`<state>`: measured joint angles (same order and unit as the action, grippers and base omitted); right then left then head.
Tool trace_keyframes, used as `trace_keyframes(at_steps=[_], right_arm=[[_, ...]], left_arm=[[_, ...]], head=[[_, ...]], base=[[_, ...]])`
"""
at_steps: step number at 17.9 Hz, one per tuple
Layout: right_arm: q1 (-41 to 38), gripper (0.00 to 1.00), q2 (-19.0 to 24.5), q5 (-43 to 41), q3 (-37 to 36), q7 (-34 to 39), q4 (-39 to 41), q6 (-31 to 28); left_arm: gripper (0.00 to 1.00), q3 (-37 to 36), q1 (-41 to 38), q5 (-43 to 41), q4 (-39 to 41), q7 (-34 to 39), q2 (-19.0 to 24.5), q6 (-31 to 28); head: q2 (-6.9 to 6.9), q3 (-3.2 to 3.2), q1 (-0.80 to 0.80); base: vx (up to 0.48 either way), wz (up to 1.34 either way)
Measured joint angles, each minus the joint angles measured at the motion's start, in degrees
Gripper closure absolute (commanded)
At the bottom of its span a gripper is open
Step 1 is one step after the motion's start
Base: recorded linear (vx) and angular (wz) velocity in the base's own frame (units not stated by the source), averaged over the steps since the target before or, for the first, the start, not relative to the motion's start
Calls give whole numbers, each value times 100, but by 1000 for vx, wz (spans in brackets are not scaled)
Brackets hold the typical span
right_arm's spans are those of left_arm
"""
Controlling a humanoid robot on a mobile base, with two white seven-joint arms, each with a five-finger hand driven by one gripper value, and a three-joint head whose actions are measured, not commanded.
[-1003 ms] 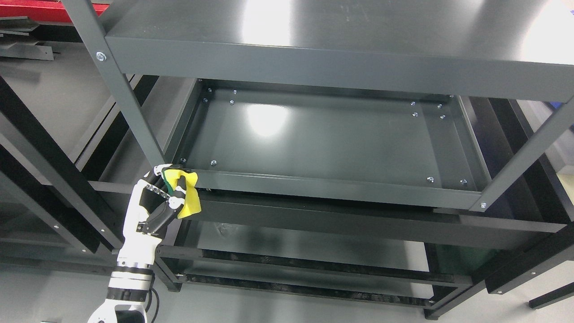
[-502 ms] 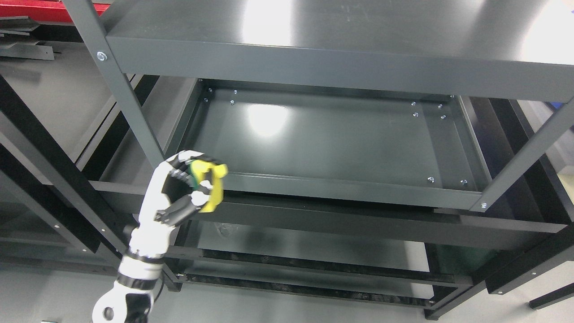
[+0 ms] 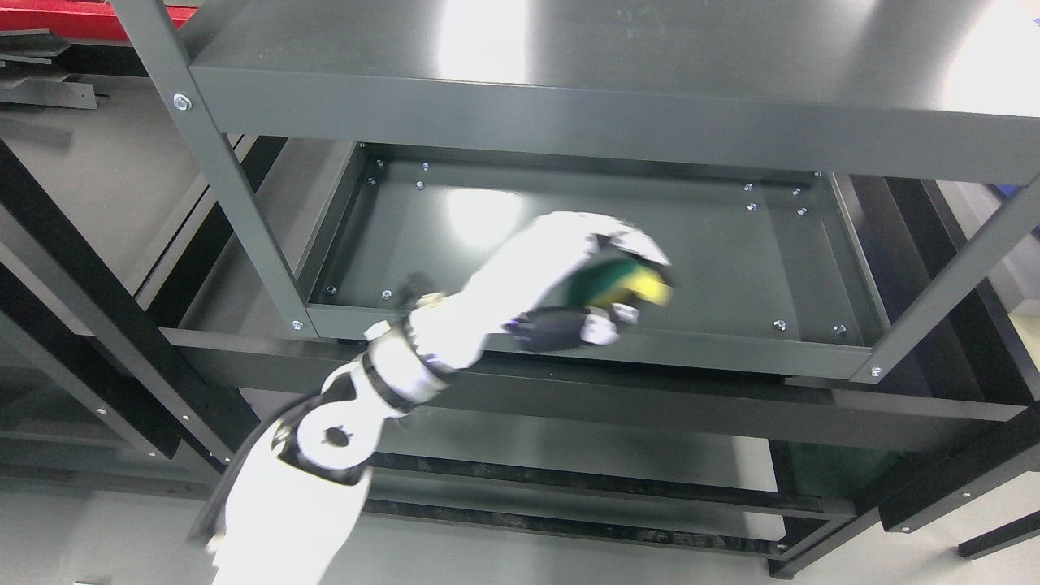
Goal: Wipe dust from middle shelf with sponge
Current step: 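Extend the left hand with the sponge onto the middle shelf surface, then sweep the sponge across the shelf toward the farther edge with the left hand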
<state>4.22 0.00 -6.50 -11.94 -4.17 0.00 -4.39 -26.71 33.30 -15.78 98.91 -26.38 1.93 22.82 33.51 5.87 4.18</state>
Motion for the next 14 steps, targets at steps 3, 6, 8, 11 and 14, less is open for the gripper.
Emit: trace_keyframes(at_steps=[3,6,8,11,14], right_arm=[[0,0,0,0,0,0,0,0],[0,0,0,0,0,0,0,0],[0,0,0,0,0,0,0,0],[0,0,0,0,0,0,0,0],[0,0,0,0,0,0,0,0]], left_arm=[[100,-818,783,-524,-94,-117,-51,40],[100,-1357,1538,-830,-235,-46,-90,311],[100,-1563,1973,-1006,-328,129,-106,419],[100,-1687,2589,-1458,-483,282,-126,590],[100,-1732,3121,-1979,-695,332,-143,934]], head=[[0,0,0],[0,0,0],[0,0,0],[0,0,0],[0,0,0]], base=[[0,0],[0,0],[0,0],[0,0],[0,0]])
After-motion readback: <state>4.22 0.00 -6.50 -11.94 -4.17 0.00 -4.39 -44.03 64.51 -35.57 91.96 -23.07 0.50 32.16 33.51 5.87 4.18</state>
